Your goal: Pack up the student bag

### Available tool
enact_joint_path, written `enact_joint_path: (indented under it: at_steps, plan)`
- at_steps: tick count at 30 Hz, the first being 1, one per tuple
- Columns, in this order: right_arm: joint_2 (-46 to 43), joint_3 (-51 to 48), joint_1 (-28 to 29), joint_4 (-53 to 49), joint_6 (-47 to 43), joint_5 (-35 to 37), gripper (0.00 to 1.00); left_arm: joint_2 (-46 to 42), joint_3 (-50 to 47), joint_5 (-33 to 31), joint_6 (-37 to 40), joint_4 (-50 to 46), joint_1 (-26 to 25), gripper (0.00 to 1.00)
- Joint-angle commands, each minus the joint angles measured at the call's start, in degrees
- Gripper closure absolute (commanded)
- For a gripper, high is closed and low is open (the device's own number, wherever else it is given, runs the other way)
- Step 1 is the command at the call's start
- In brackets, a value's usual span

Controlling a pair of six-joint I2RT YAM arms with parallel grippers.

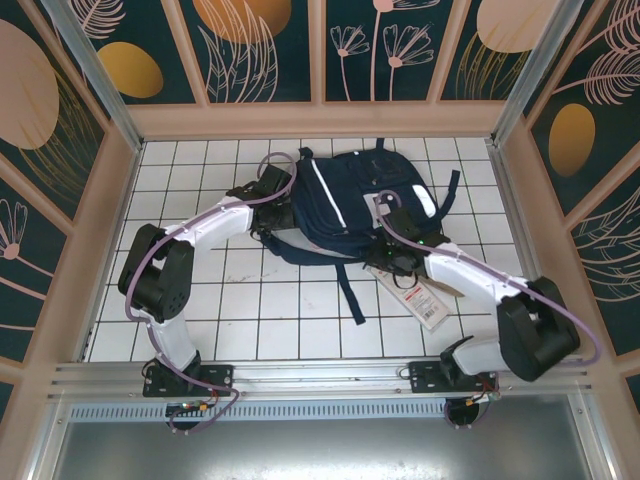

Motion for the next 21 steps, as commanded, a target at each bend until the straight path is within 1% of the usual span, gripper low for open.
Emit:
enact_joint_path:
  at_steps: [1, 2, 5, 9, 11, 14, 16, 21]
  plan:
    - [5.18, 4.62, 1.35, 6.76, -2.40, -2.52, 0.56, 0.18, 1.69, -10.80, 4.12, -8.44, 0.12, 0.13]
    - [7.00, 5.90, 1.32, 6.95, -2.93, -1.90, 0.57, -0.05, 1.54, -12.30, 4.17, -9.53, 0.12, 0.09]
    - [11.68, 9.75, 0.66, 7.31, -4.34, -0.17, 0.57, -0.10, 0.52, -15.48, 5.57, -11.29, 0.22, 0.06]
    - [15.57, 13.72, -0.71, 8.72, -5.85, -0.12, 0.57, 0.09, -0.47, -20.51, 6.72, -13.70, 0.27, 0.06]
    - [17.53, 15.96, -3.39, 8.91, -6.85, -0.12, 0.57, -0.22, -0.21, -22.82, 7.26, -14.67, 0.51, 0.06]
    - [20.06, 18.75, -5.63, 9.44, -8.27, -1.15, 0.57, -0.17, 1.94, -25.51, 7.51, -16.69, 1.03, 0.05]
    - [21.16, 20.33, -6.28, 9.27, -9.39, -1.74, 0.57, -1.00, 3.33, -23.84, 7.23, -17.09, 1.34, 0.05]
    - [19.41, 22.11, -6.52, 6.45, -10.72, -1.89, 0.55, -5.87, 4.31, -13.31, 5.59, -16.03, 1.38, 0.07]
